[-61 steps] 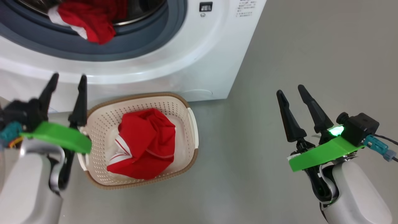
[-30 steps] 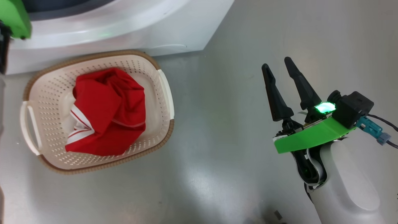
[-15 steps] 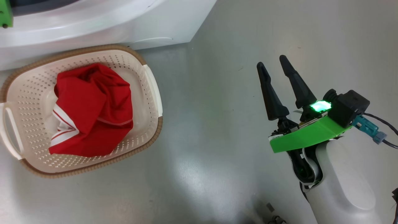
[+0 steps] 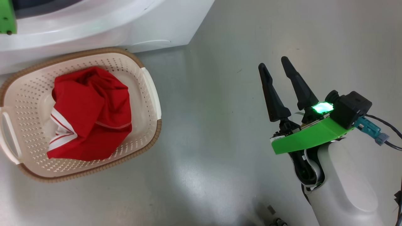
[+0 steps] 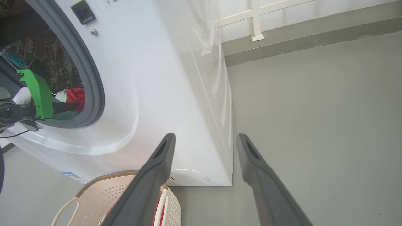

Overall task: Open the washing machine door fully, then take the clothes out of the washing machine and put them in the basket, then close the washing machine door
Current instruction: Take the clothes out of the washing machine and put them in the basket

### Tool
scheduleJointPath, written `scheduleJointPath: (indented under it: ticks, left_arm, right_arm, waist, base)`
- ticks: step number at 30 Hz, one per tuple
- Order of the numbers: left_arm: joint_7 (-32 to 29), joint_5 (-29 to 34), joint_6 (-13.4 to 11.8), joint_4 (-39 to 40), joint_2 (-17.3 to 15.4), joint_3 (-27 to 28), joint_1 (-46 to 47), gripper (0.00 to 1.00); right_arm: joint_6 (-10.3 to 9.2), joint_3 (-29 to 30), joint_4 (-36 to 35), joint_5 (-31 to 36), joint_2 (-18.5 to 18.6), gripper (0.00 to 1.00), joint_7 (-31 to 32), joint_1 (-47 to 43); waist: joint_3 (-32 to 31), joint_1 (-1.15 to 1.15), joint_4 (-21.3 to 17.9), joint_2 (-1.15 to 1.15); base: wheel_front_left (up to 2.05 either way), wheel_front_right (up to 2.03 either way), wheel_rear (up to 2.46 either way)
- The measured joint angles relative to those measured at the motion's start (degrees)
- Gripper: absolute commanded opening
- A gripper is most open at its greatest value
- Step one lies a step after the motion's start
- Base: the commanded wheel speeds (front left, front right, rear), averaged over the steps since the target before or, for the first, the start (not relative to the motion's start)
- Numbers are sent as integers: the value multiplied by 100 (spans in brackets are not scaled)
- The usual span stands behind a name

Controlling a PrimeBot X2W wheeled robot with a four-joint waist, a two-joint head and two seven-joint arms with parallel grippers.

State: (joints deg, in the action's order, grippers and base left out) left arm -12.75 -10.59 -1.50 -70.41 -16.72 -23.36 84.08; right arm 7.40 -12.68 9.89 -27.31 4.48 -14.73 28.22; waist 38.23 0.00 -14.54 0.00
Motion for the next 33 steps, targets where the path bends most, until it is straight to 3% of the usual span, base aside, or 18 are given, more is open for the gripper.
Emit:
scheduleJointPath:
  ticks: [7,17,33]
  left_arm:
    - [246,-20,47,-18,5,-67,-17,0]
    - [1031,-211,428,-41,86,-126,-251,0]
    - [2468,-661,787,83,599,-115,-1028,0]
  right_arm:
    - [0,10,23,0,-5,100,0,0]
    - [0,13,76,0,32,100,0,-3]
    - [0,18,236,-2,291,100,0,-161]
  waist:
    - [-66,0,19,0]
    - [-381,0,76,0]
    - [-1052,0,513,0]
  base:
    - [0,0,0]
    - [0,0,0]
    - [0,0,0]
